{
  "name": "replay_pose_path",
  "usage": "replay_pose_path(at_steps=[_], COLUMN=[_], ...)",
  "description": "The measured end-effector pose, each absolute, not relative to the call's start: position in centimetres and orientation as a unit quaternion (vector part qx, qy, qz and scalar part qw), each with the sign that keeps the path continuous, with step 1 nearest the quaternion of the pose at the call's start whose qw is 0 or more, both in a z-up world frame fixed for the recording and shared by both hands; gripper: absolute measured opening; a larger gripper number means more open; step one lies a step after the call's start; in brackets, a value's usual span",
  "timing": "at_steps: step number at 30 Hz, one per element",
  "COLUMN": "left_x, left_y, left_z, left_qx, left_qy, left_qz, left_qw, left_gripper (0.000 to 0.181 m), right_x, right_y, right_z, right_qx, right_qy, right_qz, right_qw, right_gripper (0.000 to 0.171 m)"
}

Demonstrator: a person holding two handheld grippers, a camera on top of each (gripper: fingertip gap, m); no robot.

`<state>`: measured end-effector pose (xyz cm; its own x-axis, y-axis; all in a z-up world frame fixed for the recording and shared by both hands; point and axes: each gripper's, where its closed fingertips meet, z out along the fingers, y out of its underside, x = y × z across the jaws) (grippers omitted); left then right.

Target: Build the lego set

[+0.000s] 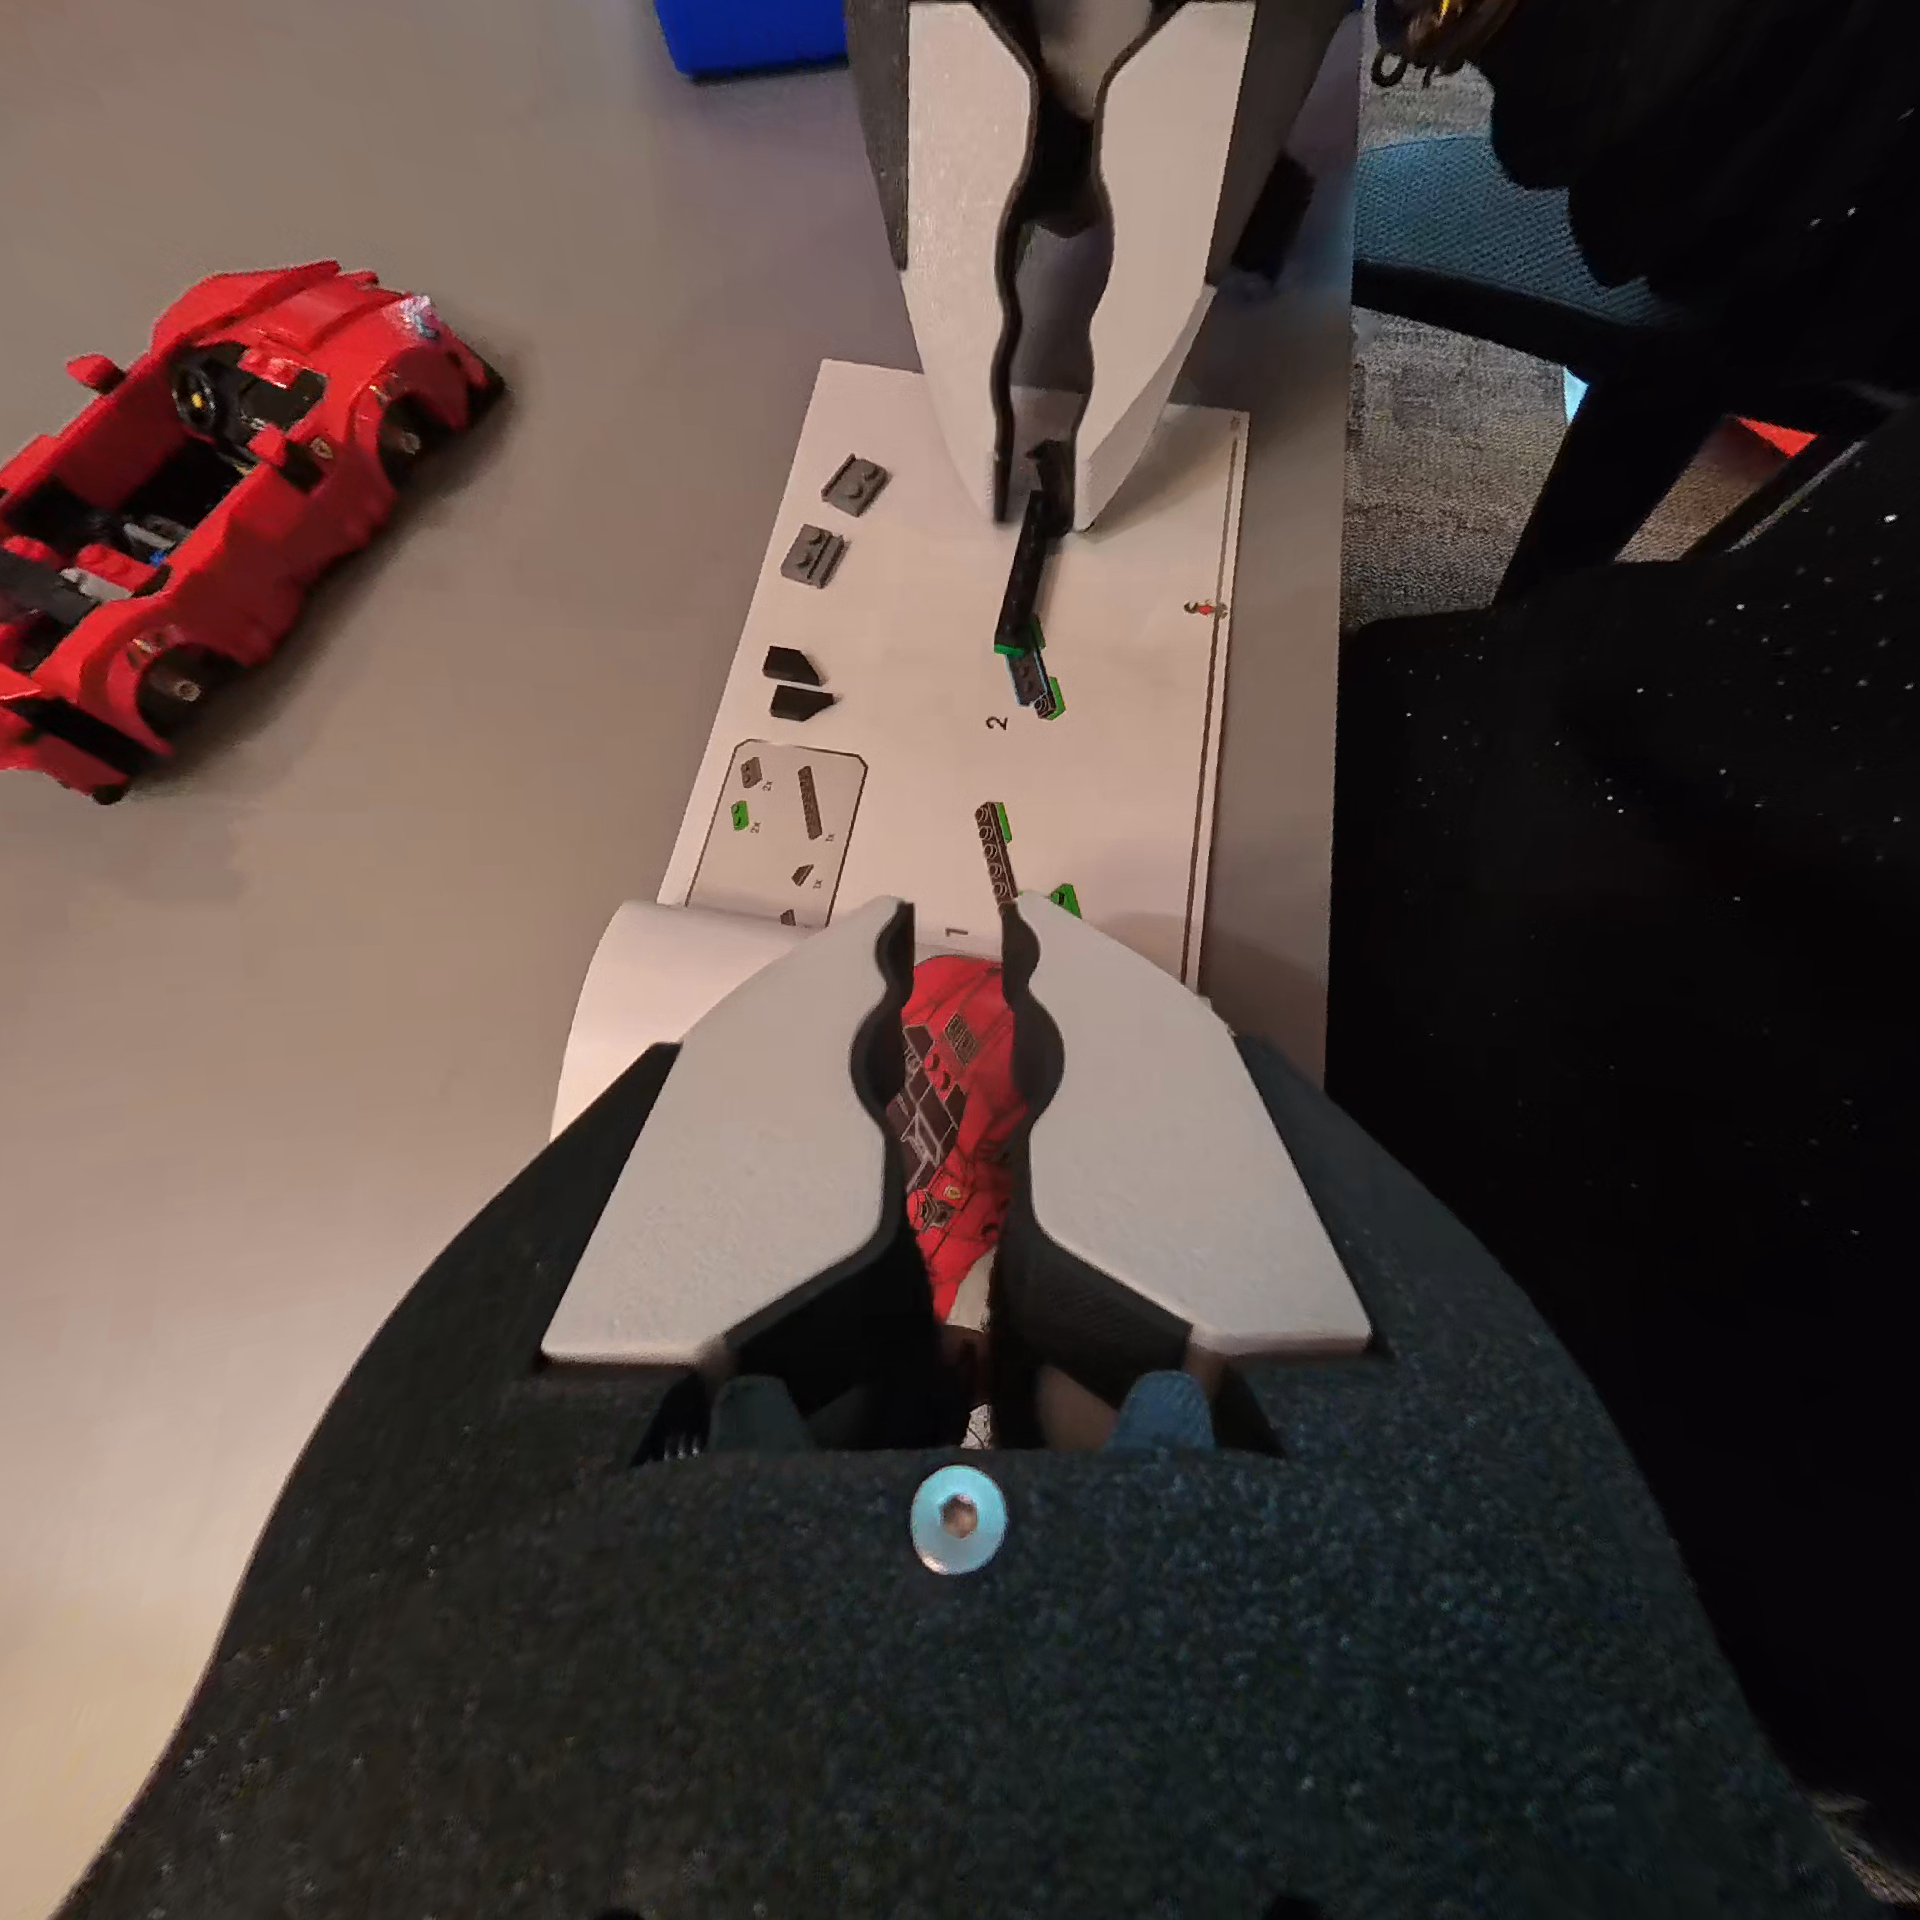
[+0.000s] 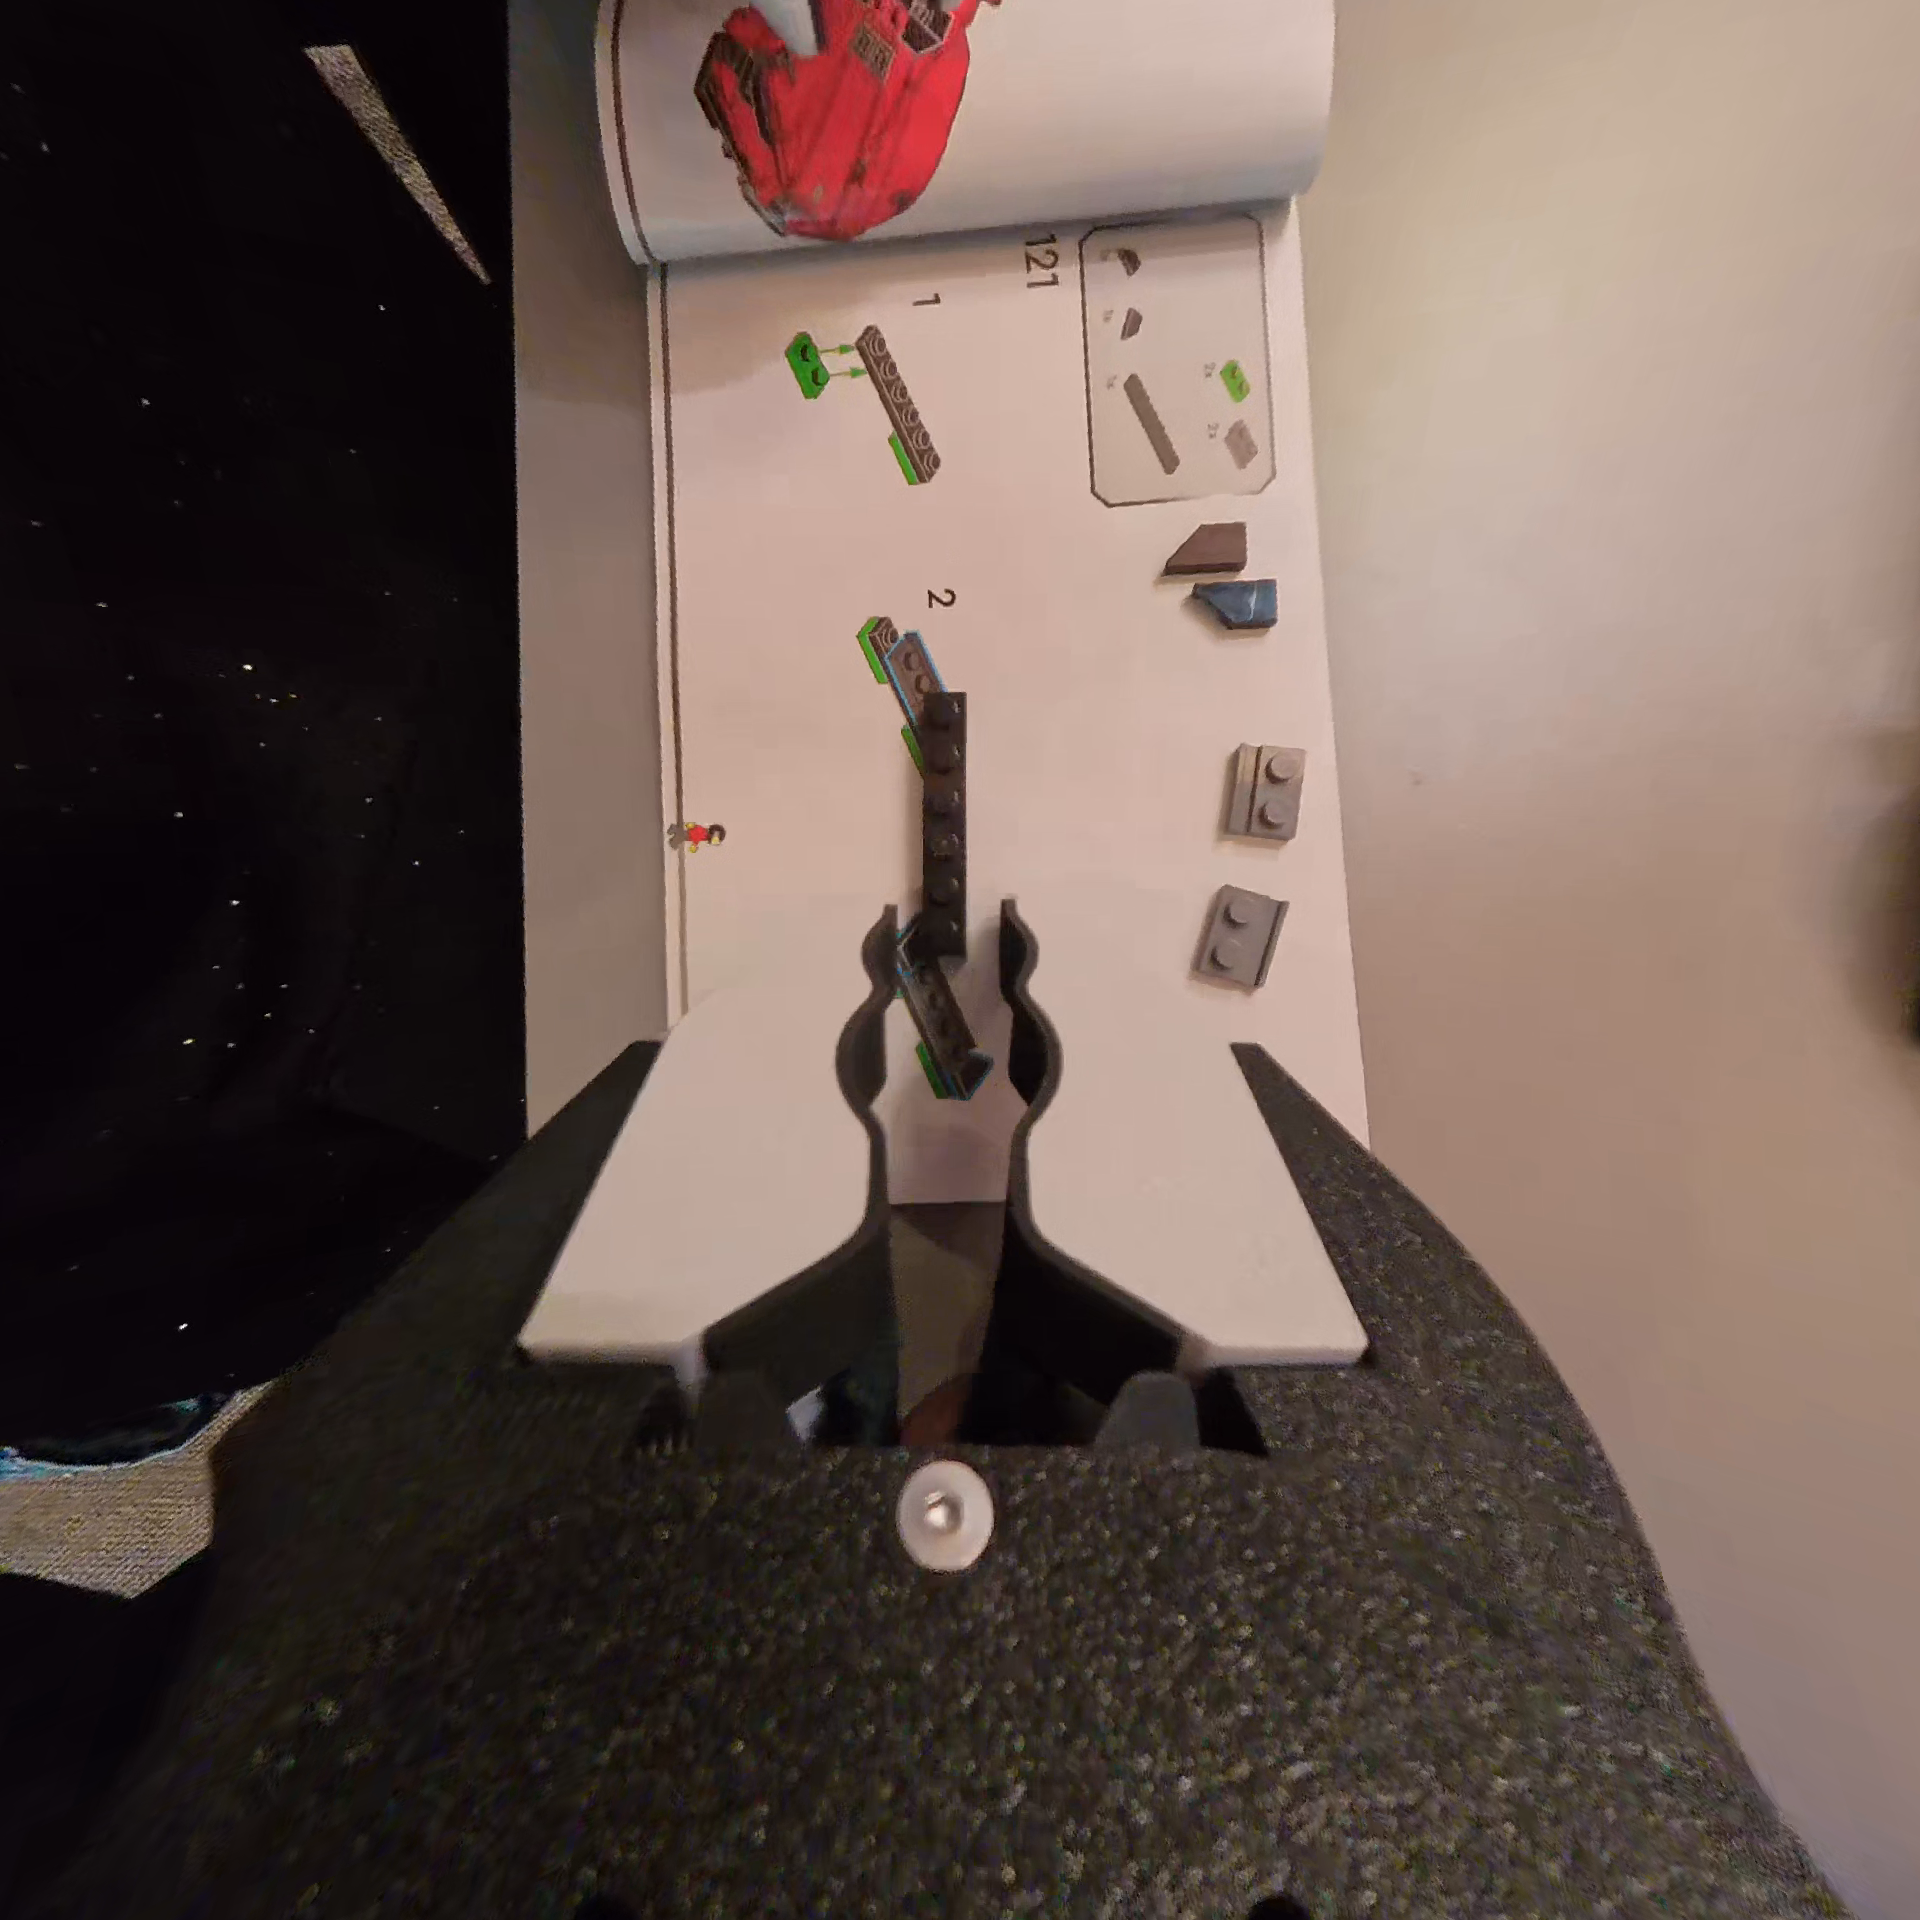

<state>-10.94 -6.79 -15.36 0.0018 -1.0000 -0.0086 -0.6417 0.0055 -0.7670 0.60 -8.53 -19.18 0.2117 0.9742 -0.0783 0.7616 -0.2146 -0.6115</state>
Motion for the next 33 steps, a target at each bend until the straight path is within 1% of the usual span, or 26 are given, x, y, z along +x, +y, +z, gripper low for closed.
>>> replay_pose_path(at_steps=[3, 6, 15, 23, 33], left_x=[-10.7, -10.6, -10.6, -10.4, -10.3], left_y=[-6.7, -6.7, -6.5, -6.8, -7.0], left_z=[-15.4, -15.3, -15.7, -15.8, -15.8], left_qx=[-0.641, -0.640, -0.643, -0.637, -0.635], left_qy=[0.636, 0.631, 0.630, 0.635, 0.637], left_qz=[-0.305, -0.312, -0.309, -0.312, -0.313], left_qw=[0.303, 0.306, 0.307, 0.306, 0.307], left_gripper=[0.016, 0.015, 0.015, 0.015, 0.015], right_x=[1.0, 2.2, 2.2, 2.0, 2.0], right_y=[-8.0, -5.1, -3.6, -3.7, -3.8], right_z=[-18.2, -17.5, -19.1, -19.2, -19.2], right_qx=[-0.748, -0.777, -0.783, -0.777, -0.779], right_qy=[-0.567, -0.513, -0.529, -0.541, -0.540], right_qz=[0.237, 0.207, 0.158, 0.153, 0.159], right_qw=[0.251, 0.300, 0.287, 0.283, 0.277], right_gripper=[0.019, 0.009, 0.010, 0.006, 0.008])
